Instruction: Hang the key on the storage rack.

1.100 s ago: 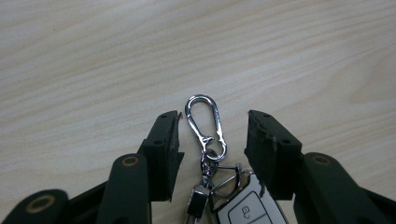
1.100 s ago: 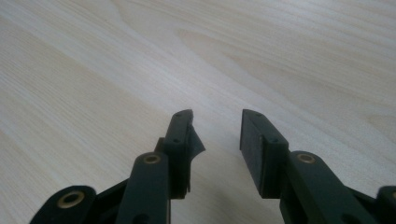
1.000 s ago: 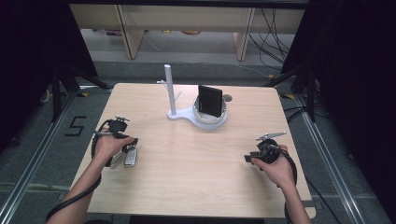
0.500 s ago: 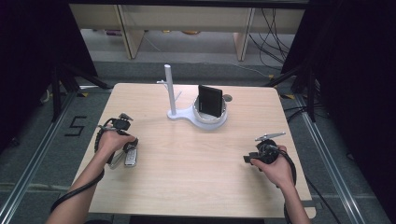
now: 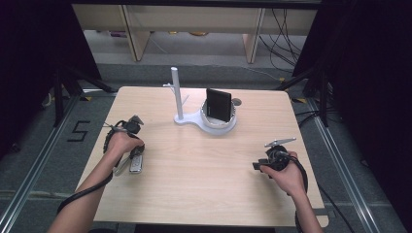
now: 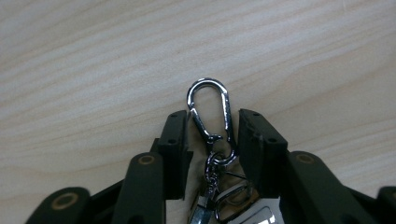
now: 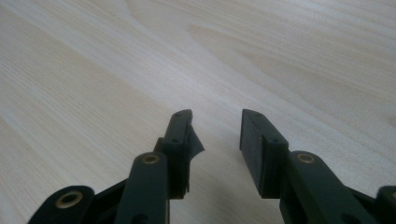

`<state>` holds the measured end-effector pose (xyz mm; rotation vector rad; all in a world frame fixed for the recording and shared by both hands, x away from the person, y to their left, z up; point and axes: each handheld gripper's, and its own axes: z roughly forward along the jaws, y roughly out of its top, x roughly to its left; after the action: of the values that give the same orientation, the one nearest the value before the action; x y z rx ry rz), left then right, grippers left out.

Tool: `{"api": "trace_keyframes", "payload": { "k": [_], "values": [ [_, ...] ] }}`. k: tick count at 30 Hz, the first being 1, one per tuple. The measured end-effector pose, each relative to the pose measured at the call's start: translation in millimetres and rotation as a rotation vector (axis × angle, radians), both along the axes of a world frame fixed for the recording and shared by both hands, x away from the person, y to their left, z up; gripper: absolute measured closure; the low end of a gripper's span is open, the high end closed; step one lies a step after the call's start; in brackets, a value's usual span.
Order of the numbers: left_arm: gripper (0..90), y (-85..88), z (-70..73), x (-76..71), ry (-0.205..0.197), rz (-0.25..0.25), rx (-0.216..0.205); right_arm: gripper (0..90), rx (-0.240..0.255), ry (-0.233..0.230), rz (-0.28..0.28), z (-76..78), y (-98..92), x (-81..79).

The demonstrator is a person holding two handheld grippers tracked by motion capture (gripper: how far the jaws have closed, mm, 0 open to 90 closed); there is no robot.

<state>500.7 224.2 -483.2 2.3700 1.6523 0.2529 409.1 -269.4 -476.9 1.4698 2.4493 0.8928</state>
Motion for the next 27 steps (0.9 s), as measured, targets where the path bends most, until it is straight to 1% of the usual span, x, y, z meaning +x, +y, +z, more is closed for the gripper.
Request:
{"api": "trace_keyframes", "payload": {
  "k": [1,2,4,5,6,7,8,9,11,13,16,17,18,19,20,21,22,23,24,25,27],
  "values": [
    [67.1,-3.1,-0.1,-1.2,0.014,0.032,-0.020,64.6,0.000,0.000,0.000,0.0,0.1,-0.1],
    [69.1,-3.5,-0.1,-0.9,0.020,0.036,-0.023,64.6,0.000,0.000,0.001,0.0,0.1,-0.1],
    [70.1,-3.0,0.6,1.9,0.048,0.038,-0.024,64.6,0.001,0.001,0.002,0.0,0.2,-0.2],
    [70.7,-3.2,1.3,3.2,0.072,0.041,-0.018,64.5,0.002,0.002,0.002,0.0,0.2,-0.3],
    [71.4,-2.7,1.6,4.7,0.090,0.036,-0.016,64.4,0.002,0.003,0.003,-0.2,0.1,-0.3],
    [71.9,-1.9,3.0,6.8,0.119,0.021,-0.004,64.4,0.004,0.001,0.002,-0.6,0.2,-0.4],
    [72.4,-1.1,3.5,8.4,0.137,0.007,0.006,64.4,0.005,0.002,0.002,-0.7,0.1,-0.6],
    [72.8,-1.5,2.7,9.5,0.136,0.003,-0.002,64.4,0.005,0.002,0.002,-0.8,-0.2,-0.7],
    [74.3,-2.3,3.8,10.9,0.155,-0.014,0.014,64.3,0.003,0.002,0.005,-1.2,-1.1,-0.6],
    [75.1,-3.1,3.8,10.6,0.152,-0.035,0.025,64.2,0.002,0.006,0.007,-1.9,-1.7,-0.3],
    [75.4,-2.7,2.9,9.6,0.143,-0.054,0.014,64.1,0.003,0.008,0.012,-3.1,-1.6,0.0],
    [75.5,-1.9,2.6,9.2,0.136,-0.065,0.016,64.0,0.002,0.007,0.013,-3.4,-1.2,-0.1],
    [75.6,-1.9,3.6,8.9,0.147,-0.069,0.017,63.9,0.003,0.009,0.008,-3.4,-0.6,-0.4],
    [75.7,-2.3,3.6,8.3,0.144,-0.071,0.016,63.9,0.003,0.009,0.008,-3.1,-0.4,-0.5],
    [75.7,-1.5,2.8,7.6,0.132,-0.082,0.011,63.8,0.005,0.008,0.007,-2.9,-0.2,-0.7],
    [75.7,-0.9,2.7,7.0,0.128,-0.092,0.011,63.8,0.008,0.002,0.016,-2.9,-0.3,-0.4],
    [75.8,-1.0,2.5,6.0,0.121,-0.094,0.007,63.8,0.006,0.014,0.009,-1.6,0.0,-1.6],
    [75.8,-0.5,3.4,5.8,0.129,-0.098,0.012,63.7,0.008,0.002,0.018,-2.1,-0.7,-0.6],
    [75.8,-0.2,3.4,5.5,0.126,-0.097,0.009,63.7,0.008,-0.001,0.020,-2.0,-0.9,-0.4],
    [75.8,-0.1,2.7,4.9,0.118,-0.097,0.004,63.7,0.006,0.006,0.007,-1.5,-0.7,-0.9],
    [75.9,0.2,2.8,4.6,0.117,-0.096,0.003,63.5,0.009,0.008,0.005,-1.2,-0.9,-0.8]
  ]
}}
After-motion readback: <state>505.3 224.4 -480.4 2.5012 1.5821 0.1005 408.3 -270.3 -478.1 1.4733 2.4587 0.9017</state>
